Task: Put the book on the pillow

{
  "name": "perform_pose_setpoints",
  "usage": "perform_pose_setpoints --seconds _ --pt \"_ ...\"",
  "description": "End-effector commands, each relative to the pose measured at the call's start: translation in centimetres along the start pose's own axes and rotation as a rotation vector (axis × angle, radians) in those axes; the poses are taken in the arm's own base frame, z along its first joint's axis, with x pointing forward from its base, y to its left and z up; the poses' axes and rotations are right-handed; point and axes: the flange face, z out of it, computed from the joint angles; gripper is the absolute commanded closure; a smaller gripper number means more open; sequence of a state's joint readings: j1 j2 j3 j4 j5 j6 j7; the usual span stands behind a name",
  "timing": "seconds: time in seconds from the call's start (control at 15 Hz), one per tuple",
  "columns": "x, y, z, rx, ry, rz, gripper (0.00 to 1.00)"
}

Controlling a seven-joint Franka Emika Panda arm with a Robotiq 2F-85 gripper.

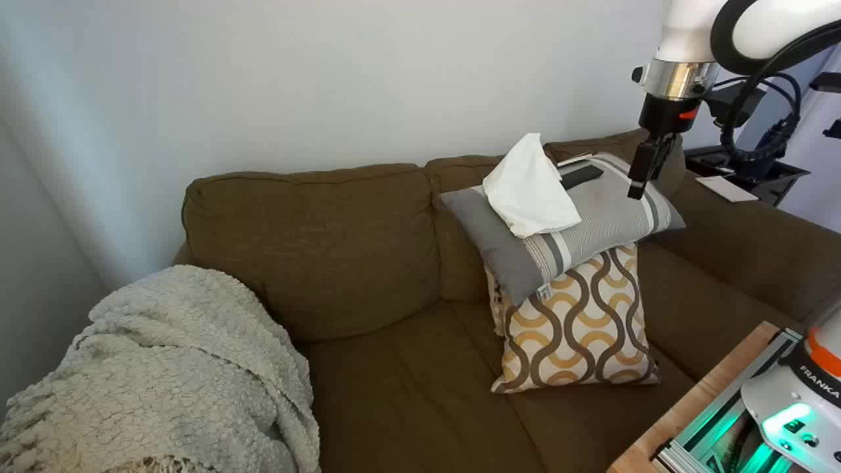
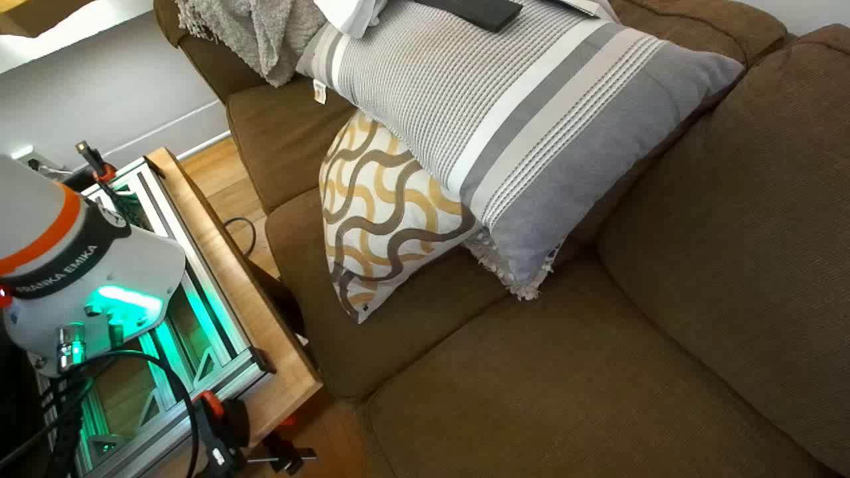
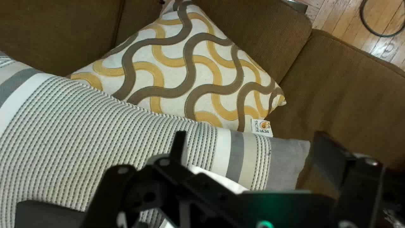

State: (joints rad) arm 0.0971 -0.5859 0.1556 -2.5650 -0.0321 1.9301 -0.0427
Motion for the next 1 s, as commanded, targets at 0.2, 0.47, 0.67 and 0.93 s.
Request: perform_pose_setpoints --seconds 0.2,0.47,0.67,0.93 --pt "0.4 0.7 0.0 0.001 -0.003 0.089 0.0" --pt "0.1 0.4 0.0 0.002 -0.002 0.056 0.0" --pt "1.4 1.5 0.0 0.004 -0.013 0.249 0.0" --pt "2.3 6.1 0.5 0.012 0.01 0.475 0.0"
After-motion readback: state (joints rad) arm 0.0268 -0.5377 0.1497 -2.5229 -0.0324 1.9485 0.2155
